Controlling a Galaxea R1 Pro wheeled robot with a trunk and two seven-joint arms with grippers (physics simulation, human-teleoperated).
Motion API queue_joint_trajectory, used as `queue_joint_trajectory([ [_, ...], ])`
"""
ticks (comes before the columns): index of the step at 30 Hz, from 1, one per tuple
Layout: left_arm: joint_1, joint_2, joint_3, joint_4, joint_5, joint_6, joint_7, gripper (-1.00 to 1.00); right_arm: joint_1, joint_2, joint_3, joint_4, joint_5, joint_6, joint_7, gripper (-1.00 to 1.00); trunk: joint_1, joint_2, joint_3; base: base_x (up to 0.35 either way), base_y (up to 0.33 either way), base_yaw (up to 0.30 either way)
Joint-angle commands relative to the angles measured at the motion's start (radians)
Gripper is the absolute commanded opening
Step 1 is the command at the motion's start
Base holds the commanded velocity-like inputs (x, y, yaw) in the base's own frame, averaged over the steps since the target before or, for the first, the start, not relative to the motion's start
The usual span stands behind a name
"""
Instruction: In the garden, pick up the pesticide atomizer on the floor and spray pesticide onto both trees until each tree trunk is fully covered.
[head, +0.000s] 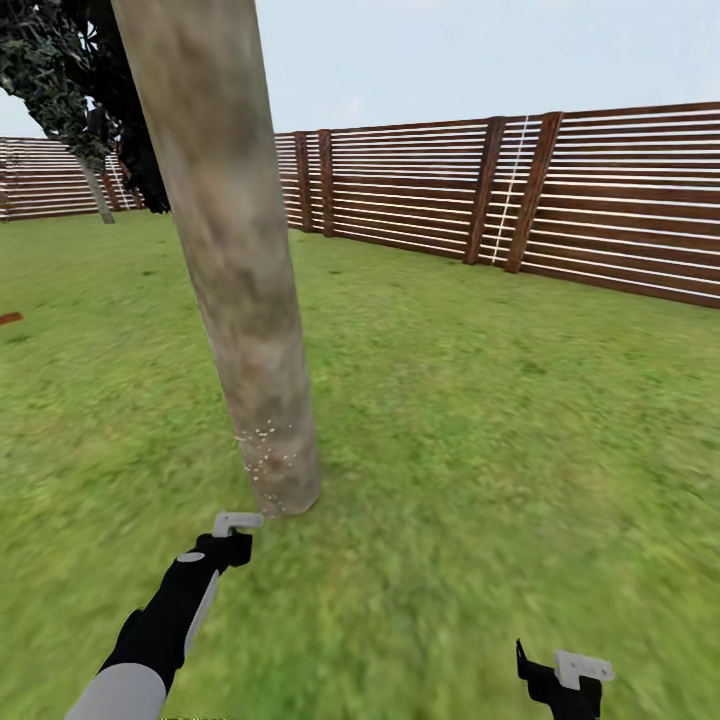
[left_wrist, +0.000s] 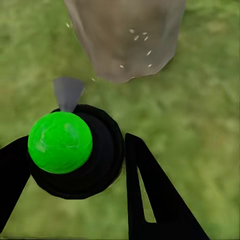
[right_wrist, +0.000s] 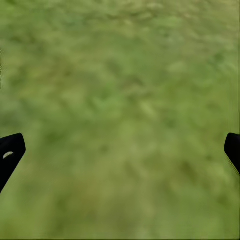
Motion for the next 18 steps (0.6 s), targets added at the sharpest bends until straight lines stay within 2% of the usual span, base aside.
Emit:
queue_joint_trajectory([
  [1,-0.001,-0.009,0.004,-0.002,-0.01,0.005,0.002,-1.0,0.0,0.0,0.006,0.0,-0.003,-0.001,-0.004,1.0,0.0,0.0,-0.001,0.083,-0.27,0.277],
  [3,-0.001,-0.026,0.004,-0.002,-0.01,0.005,0.009,-1.0,0.0,0.0,0.006,0.0,-0.003,-0.001,-0.005,1.0,0.0,0.0,-0.001,0.058,-0.27,0.277],
  [6,-0.001,-0.032,0.004,-0.002,-0.007,0.004,0.011,-1.0,0.0,0.0,0.006,0.0,-0.003,-0.001,-0.005,1.0,0.0,0.0,-0.001,0.009,-0.272,0.162],
  [10,-0.001,-0.033,0.005,-0.002,0.029,0.003,0.011,-1.0,0.0,0.0,0.006,0.0,-0.003,-0.001,-0.004,1.0,0.0,0.0,-0.001,-0.117,-0.269,0.015],
  [18,-0.001,-0.033,0.007,-0.004,0.032,0.007,0.024,-1.0,0.0,0.0,0.006,0.0,-0.003,-0.001,-0.005,1.0,0.0,0.0,-0.001,-0.034,-0.271,0.012],
])
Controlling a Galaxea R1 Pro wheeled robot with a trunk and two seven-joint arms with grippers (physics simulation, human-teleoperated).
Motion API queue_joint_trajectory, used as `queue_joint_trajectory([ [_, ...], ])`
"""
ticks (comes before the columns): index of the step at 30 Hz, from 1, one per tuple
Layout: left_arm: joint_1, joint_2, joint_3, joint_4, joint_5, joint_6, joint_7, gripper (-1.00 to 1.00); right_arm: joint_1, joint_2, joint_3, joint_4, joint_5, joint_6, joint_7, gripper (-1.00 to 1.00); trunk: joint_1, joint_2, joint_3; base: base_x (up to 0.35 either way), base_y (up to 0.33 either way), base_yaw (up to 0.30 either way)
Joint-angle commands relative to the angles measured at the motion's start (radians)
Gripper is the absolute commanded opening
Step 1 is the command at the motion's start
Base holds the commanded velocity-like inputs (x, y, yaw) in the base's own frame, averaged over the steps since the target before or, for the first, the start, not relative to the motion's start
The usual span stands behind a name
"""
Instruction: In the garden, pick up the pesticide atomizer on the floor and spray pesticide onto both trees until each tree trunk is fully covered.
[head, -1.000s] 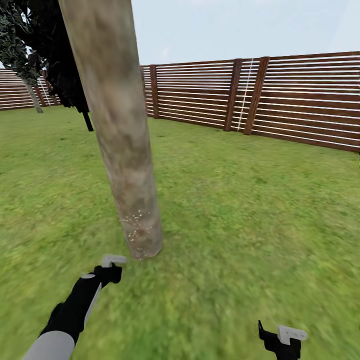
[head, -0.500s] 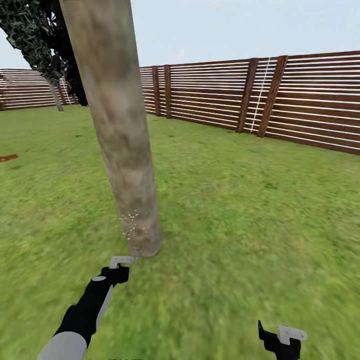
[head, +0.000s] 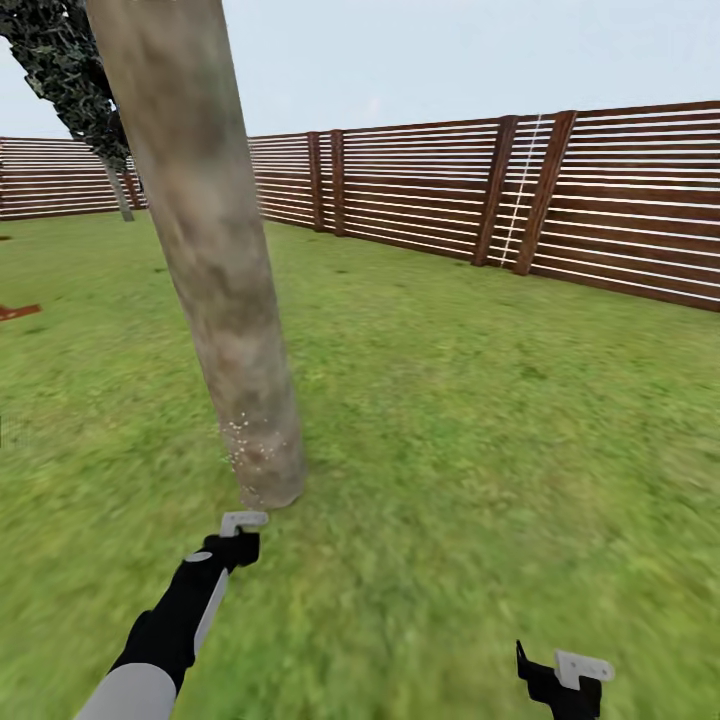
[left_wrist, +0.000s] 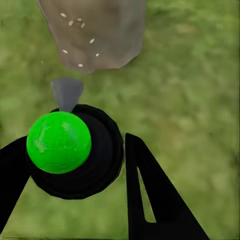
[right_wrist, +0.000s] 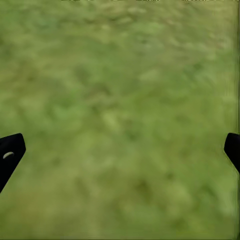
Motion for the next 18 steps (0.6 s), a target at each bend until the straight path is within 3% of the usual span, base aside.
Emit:
queue_joint_trajectory([
  [1,0.0,-0.001,0.004,-0.003,-0.009,0.006,0.017,-1.0,0.0,0.0,0.006,0.0,-0.003,-0.001,-0.004,1.0,0.0,0.0,-0.001,0.0,-0.274,0.19],
  [3,-0.001,-0.002,0.004,-0.004,-0.007,0.007,0.05,-1.0,0.0,0.0,0.006,0.0,-0.003,-0.001,-0.004,1.0,0.0,0.0,-0.001,0.0,-0.274,0.246],
  [9,0.0,-0.004,0.003,-0.004,-0.004,0.007,0.061,-1.0,0.0,0.0,0.006,0.0,-0.003,-0.001,-0.004,1.0,0.0,0.0,-0.001,0.066,-0.273,0.275],
  [14,0.0,-0.004,0.003,-0.005,-0.004,0.006,0.061,-1.0,0.0,0.0,0.006,0.0,-0.003,-0.001,-0.004,1.0,0.0,0.0,-0.001,0.211,-0.212,0.263],
  [18,0.0,-0.004,0.003,-0.005,-0.004,0.006,0.061,-1.0,0.0,0.0,0.006,0.0,-0.003,-0.001,-0.004,1.0,0.0,0.0,-0.001,0.239,-0.186,0.072],
])
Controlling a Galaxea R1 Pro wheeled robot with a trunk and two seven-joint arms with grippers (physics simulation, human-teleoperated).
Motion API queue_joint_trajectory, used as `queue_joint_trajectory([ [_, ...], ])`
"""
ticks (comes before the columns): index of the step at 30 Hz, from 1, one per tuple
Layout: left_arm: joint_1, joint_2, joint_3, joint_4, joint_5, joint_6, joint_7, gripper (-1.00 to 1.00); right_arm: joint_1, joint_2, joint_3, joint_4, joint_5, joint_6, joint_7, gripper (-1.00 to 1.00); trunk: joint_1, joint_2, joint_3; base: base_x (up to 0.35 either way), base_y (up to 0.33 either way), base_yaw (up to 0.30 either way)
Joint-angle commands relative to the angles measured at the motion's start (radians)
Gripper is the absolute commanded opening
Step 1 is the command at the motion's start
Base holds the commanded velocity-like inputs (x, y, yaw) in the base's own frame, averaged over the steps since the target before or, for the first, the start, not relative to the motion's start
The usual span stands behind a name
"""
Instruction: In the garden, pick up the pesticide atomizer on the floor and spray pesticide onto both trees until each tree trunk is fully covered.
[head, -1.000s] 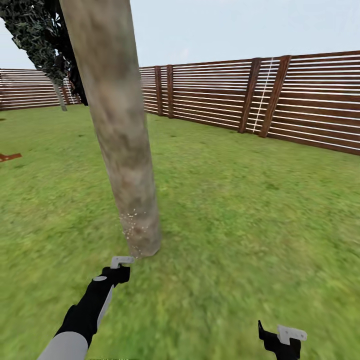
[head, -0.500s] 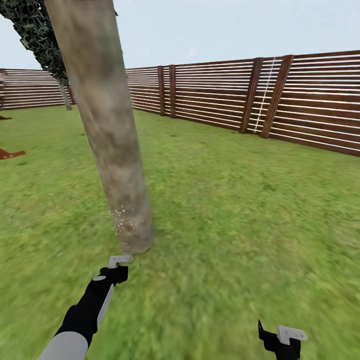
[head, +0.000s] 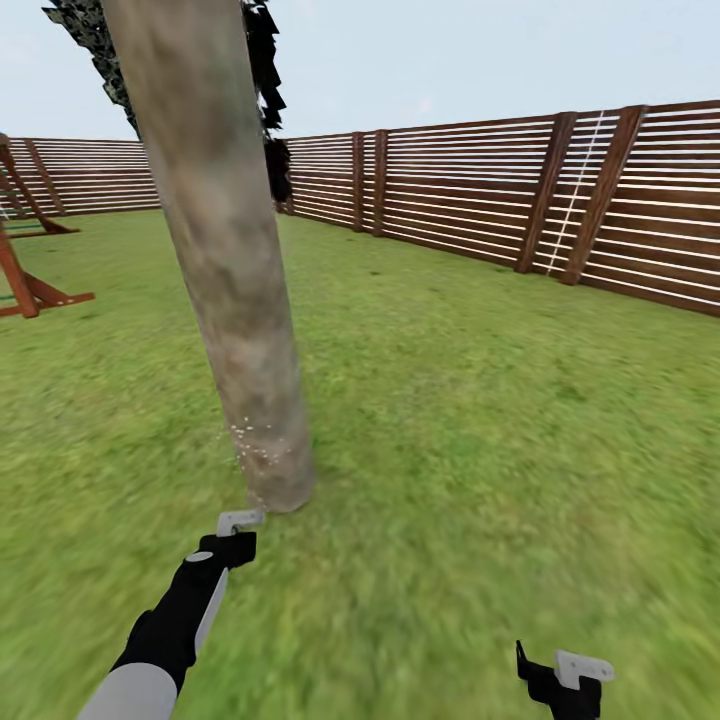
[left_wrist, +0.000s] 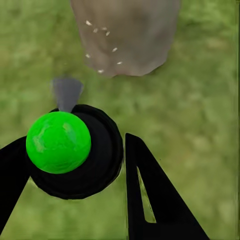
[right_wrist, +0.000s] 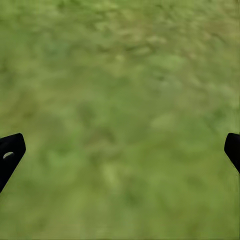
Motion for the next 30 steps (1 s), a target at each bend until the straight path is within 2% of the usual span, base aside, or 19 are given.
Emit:
queue_joint_trajectory([
  [1,0.0,-0.001,0.003,-0.003,-0.01,0.005,-0.002,-1.0,0.0,0.0,0.006,0.0,-0.003,-0.002,-0.004,1.0,0.0,0.0,-0.001,0.193,-0.214,0.01],
  [7,0.0,0.0,0.005,-0.006,-0.01,0.005,-0.001,-1.0,0.0,0.0,0.006,0.0,-0.003,-0.002,-0.004,1.0,0.0,0.0,-0.001,0.02,-0.267,0.025],
  [15,0.0,0.0,0.006,0.004,-0.011,0.008,0.001,-1.0,0.0,0.001,0.006,0.0,-0.003,-0.002,-0.003,1.0,0.0,0.0,-0.001,0.006,-0.273,0.242],
  [20,0.0,0.006,0.001,0.05,-0.012,0.083,0.008,-1.0,0.0,-0.003,0.006,0.0,-0.002,-0.002,-0.002,1.0,0.0,0.0,-0.001,0.165,-0.237,0.02],
  [26,0.0,0.011,0.002,0.097,-0.012,0.096,0.008,-1.0,0.0,0.0,0.006,0.0,-0.002,-0.002,-0.002,1.0,0.0,0.0,-0.001,0.239,-0.186,0.0],
  [27,0.0,0.012,0.009,0.098,-0.012,0.096,0.008,-1.0,0.0,0.0,0.007,0.0,-0.002,-0.002,-0.002,1.0,0.0,0.0,-0.001,0.241,-0.181,0.074],
  [28,0.0,0.011,0.031,0.098,-0.013,0.096,0.008,-1.0,0.0,0.0,0.007,0.0,-0.002,-0.002,-0.002,1.0,0.0,0.0,-0.001,0.135,-0.086,0.208],
  [30,0.0,0.01,0.044,0.098,-0.012,0.094,0.009,-1.0,0.0,0.0,0.007,0.0,-0.002,-0.002,-0.002,1.0,0.0,0.0,-0.001,0.065,-0.042,0.244],
])
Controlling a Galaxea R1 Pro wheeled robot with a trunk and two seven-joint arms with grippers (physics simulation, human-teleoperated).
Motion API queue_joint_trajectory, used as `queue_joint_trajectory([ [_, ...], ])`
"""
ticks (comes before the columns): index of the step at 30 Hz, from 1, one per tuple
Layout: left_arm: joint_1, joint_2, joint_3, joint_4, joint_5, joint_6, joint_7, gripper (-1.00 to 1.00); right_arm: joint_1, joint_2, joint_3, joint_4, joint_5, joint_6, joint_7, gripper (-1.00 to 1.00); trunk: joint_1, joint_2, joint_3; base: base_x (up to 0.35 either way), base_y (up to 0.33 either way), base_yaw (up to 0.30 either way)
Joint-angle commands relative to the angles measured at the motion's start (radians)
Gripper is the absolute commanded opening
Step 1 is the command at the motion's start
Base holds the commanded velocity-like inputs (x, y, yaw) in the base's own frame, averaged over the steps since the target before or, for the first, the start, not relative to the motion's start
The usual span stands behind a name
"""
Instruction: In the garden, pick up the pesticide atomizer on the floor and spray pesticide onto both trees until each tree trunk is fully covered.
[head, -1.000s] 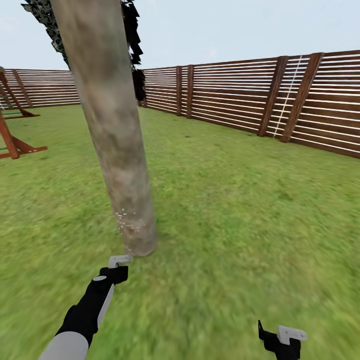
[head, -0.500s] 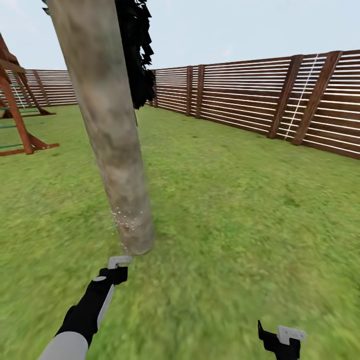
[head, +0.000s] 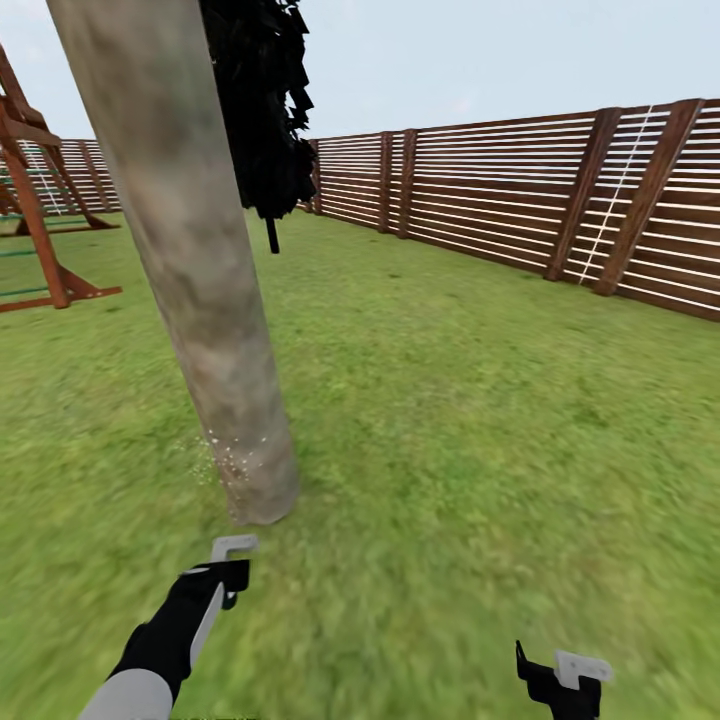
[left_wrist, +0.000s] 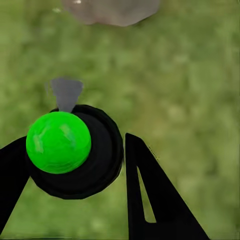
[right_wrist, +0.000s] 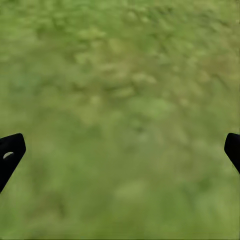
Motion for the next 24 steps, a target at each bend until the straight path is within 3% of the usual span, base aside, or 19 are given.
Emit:
queue_joint_trajectory([
  [1,-0.001,-0.002,0.007,-0.002,-0.01,0.005,-0.003,-1.0,0.0,0.0,0.006,0.0,-0.003,-0.002,-0.004,1.0,0.0,0.0,-0.001,0.023,-0.014,0.266],
  [7,-0.001,-0.005,0.012,-0.003,-0.01,0.003,-0.002,-1.0,0.0,0.0,0.006,0.0,-0.003,-0.002,-0.004,1.0,0.0,0.0,-0.001,0.002,-0.022,0.258],
  [24,-0.001,-0.005,0.013,-0.003,-0.011,0.003,-0.002,-1.0,0.0,0.0,0.007,0.0,-0.003,-0.002,-0.004,1.0,0.0,0.0,-0.001,0.0,-0.262,0.007],
])
